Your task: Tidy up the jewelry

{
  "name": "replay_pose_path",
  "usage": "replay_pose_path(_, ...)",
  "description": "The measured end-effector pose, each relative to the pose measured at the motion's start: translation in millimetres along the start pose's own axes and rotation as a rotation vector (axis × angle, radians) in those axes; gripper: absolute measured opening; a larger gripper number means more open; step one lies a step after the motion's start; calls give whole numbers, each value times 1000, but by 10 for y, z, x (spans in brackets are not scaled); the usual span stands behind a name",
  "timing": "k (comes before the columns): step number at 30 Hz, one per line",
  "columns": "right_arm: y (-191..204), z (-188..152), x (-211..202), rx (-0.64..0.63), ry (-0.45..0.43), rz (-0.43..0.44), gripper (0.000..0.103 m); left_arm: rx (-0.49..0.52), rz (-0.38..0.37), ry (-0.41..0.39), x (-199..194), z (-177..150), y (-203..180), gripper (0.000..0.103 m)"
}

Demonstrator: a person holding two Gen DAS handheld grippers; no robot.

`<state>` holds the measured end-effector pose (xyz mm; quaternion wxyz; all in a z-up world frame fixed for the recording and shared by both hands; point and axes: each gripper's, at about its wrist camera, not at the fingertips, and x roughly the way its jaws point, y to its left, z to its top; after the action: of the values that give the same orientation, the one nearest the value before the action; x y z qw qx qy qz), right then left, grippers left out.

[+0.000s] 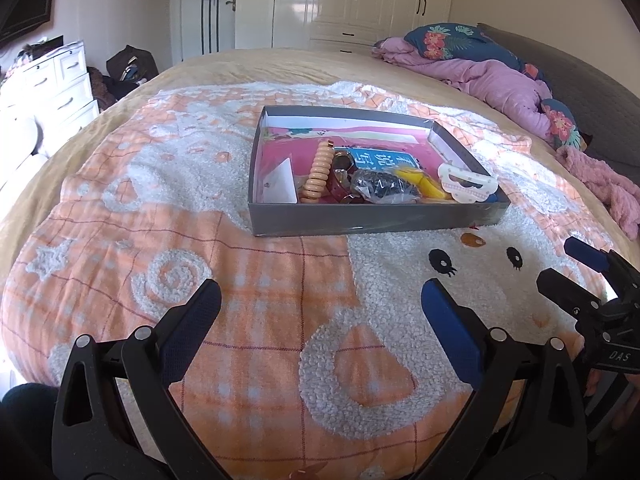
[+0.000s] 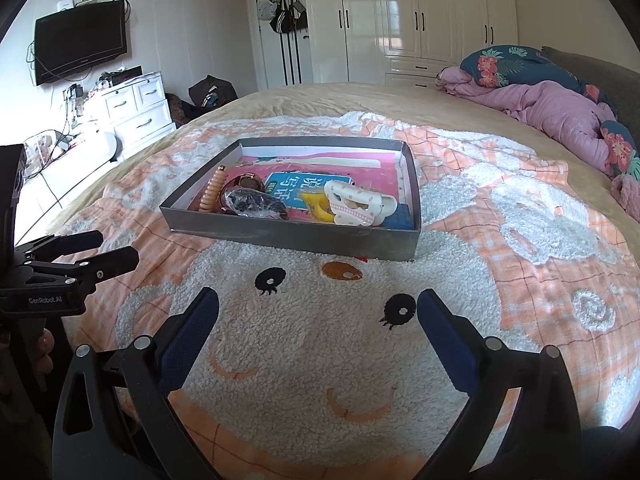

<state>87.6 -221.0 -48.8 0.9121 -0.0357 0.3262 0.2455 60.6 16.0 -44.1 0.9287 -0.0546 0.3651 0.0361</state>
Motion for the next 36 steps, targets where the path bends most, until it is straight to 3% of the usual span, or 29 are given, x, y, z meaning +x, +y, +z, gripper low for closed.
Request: replay_pose_path(36, -26, 3, -33, 2, -14, -2, 99, 0, 6, 3, -16, 20, 26, 94)
